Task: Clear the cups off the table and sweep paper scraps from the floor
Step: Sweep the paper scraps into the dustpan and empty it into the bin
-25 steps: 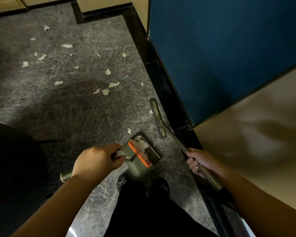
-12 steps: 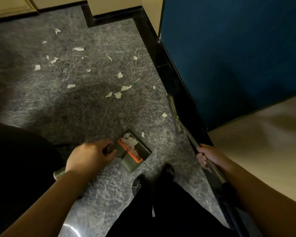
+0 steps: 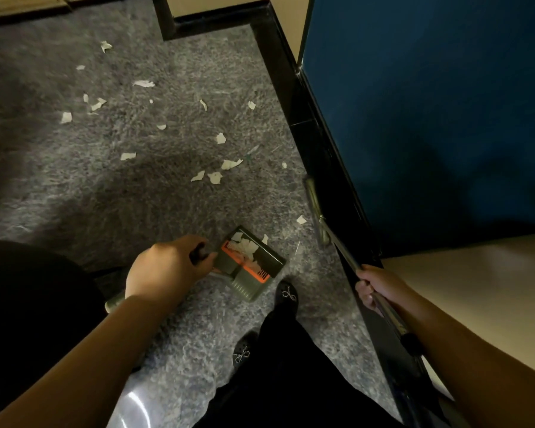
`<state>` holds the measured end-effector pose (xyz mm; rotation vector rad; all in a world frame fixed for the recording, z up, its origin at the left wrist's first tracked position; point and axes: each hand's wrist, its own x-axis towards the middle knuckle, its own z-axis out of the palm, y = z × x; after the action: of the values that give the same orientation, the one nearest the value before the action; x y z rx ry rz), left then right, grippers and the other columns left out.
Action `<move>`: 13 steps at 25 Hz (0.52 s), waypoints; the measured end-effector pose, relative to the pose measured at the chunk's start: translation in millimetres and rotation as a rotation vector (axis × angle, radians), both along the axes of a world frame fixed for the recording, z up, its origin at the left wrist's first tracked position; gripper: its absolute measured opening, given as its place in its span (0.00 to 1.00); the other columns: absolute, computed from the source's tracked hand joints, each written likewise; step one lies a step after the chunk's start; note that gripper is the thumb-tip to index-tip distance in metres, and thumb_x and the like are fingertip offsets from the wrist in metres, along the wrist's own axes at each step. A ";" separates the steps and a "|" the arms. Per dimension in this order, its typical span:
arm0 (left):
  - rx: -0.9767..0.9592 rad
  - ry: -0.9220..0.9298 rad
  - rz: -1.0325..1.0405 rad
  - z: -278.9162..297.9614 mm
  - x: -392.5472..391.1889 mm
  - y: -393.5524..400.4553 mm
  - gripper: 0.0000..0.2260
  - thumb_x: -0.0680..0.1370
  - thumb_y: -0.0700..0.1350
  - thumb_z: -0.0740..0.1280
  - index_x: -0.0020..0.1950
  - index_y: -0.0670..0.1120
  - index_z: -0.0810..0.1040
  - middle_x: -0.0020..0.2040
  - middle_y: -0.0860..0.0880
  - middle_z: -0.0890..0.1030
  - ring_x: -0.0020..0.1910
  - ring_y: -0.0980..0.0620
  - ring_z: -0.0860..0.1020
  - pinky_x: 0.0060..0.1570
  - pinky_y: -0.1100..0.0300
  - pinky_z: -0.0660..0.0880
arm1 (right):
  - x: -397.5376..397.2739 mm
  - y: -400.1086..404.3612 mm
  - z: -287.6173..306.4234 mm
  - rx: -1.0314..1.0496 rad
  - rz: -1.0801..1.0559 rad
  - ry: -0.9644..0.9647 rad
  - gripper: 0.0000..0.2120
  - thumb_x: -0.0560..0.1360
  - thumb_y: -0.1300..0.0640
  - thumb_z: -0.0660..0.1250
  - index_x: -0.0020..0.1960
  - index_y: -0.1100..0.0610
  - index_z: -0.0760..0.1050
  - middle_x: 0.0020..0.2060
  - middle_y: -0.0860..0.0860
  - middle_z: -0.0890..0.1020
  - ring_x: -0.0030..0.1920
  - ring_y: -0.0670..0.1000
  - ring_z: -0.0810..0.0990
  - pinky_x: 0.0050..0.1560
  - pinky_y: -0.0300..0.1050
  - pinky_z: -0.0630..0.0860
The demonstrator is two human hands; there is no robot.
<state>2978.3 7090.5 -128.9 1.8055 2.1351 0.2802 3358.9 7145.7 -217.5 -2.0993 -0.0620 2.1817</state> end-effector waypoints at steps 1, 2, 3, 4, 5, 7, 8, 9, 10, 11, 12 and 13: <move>-0.004 -0.008 -0.008 -0.4 3.2 9.3 0.14 0.71 0.52 0.75 0.53 0.48 0.83 0.40 0.45 0.84 0.38 0.42 0.82 0.34 0.52 0.79 | 1.5 12.1 -1.7 0.002 0.017 -0.008 0.16 0.83 0.52 0.55 0.37 0.55 0.66 0.20 0.48 0.67 0.15 0.45 0.66 0.17 0.33 0.64; 0.000 -0.019 -0.016 -1.4 7.1 20.2 0.13 0.71 0.51 0.75 0.53 0.47 0.83 0.40 0.45 0.84 0.37 0.41 0.82 0.34 0.52 0.79 | 3.1 26.0 -4.2 0.012 0.034 -0.017 0.16 0.83 0.52 0.55 0.38 0.55 0.66 0.20 0.48 0.67 0.15 0.45 0.66 0.17 0.33 0.64; 0.011 -0.023 -0.035 -2.0 11.9 31.0 0.13 0.71 0.51 0.76 0.52 0.47 0.84 0.39 0.45 0.84 0.36 0.41 0.82 0.34 0.51 0.78 | 3.4 39.1 -6.4 0.019 0.047 -0.030 0.16 0.83 0.52 0.55 0.38 0.55 0.65 0.19 0.48 0.67 0.15 0.45 0.65 0.17 0.33 0.63; 0.018 -0.015 -0.066 -2.8 17.6 42.9 0.12 0.70 0.50 0.76 0.51 0.48 0.84 0.38 0.45 0.84 0.35 0.41 0.82 0.33 0.52 0.78 | 3.2 52.1 -8.4 0.019 0.054 -0.041 0.16 0.83 0.53 0.54 0.37 0.55 0.65 0.19 0.48 0.66 0.15 0.44 0.65 0.16 0.32 0.62; 0.017 0.002 -0.096 -3.9 23.0 57.1 0.11 0.70 0.51 0.76 0.51 0.50 0.84 0.37 0.46 0.83 0.34 0.41 0.81 0.32 0.53 0.78 | 2.5 65.5 -9.9 0.022 0.059 -0.048 0.16 0.83 0.54 0.54 0.37 0.55 0.64 0.19 0.48 0.66 0.15 0.44 0.64 0.16 0.32 0.61; -0.006 0.037 -0.117 -5.0 27.8 88.3 0.10 0.70 0.56 0.72 0.48 0.54 0.83 0.36 0.47 0.83 0.34 0.42 0.81 0.32 0.54 0.77 | 1.4 90.1 -14.5 0.036 0.079 -0.055 0.15 0.83 0.56 0.54 0.37 0.56 0.64 0.18 0.48 0.66 0.15 0.44 0.64 0.16 0.31 0.61; -0.026 0.051 -0.117 -5.3 26.9 102.6 0.11 0.70 0.58 0.70 0.47 0.55 0.82 0.36 0.48 0.82 0.35 0.42 0.81 0.32 0.54 0.77 | 0.7 101.2 -17.2 0.045 0.094 -0.060 0.14 0.83 0.57 0.54 0.38 0.56 0.64 0.18 0.48 0.67 0.15 0.44 0.64 0.16 0.31 0.61; -0.039 0.064 -0.120 -5.4 25.4 114.9 0.12 0.70 0.60 0.69 0.46 0.55 0.81 0.36 0.49 0.82 0.35 0.42 0.81 0.32 0.54 0.77 | -0.3 111.3 -19.8 0.056 0.111 -0.066 0.14 0.83 0.58 0.54 0.38 0.56 0.64 0.19 0.48 0.67 0.15 0.44 0.64 0.17 0.31 0.61; -0.041 0.074 -0.124 -4.9 25.2 124.7 0.12 0.70 0.60 0.69 0.46 0.55 0.80 0.37 0.49 0.82 0.35 0.43 0.80 0.32 0.55 0.77 | -1.4 120.8 -23.2 0.066 0.131 -0.073 0.13 0.83 0.59 0.54 0.39 0.56 0.64 0.19 0.48 0.67 0.15 0.44 0.64 0.17 0.31 0.62; -0.029 0.076 -0.132 -4.3 26.1 131.5 0.12 0.70 0.60 0.70 0.46 0.55 0.80 0.37 0.49 0.82 0.35 0.43 0.80 0.31 0.56 0.76 | -2.9 128.1 -27.5 0.067 0.157 -0.079 0.13 0.83 0.59 0.53 0.40 0.56 0.65 0.20 0.48 0.67 0.15 0.43 0.64 0.17 0.32 0.62; -0.011 0.076 -0.145 -3.8 28.5 136.6 0.11 0.69 0.59 0.71 0.46 0.55 0.81 0.36 0.49 0.82 0.35 0.42 0.80 0.31 0.56 0.75 | -5.5 134.9 -32.9 0.054 0.184 -0.078 0.13 0.83 0.59 0.53 0.40 0.56 0.65 0.21 0.48 0.66 0.16 0.43 0.64 0.17 0.32 0.62; 0.008 0.081 -0.162 -3.0 32.3 139.4 0.11 0.69 0.58 0.72 0.46 0.55 0.81 0.35 0.49 0.82 0.34 0.42 0.80 0.30 0.57 0.73 | -9.0 139.6 -37.7 0.032 0.203 -0.067 0.13 0.83 0.59 0.53 0.40 0.56 0.65 0.22 0.48 0.66 0.16 0.43 0.64 0.17 0.32 0.62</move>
<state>3010.7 7229.9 -131.9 2.0123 2.0272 0.1783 3349.9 7285.4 -255.2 -2.2369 -0.3267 2.1995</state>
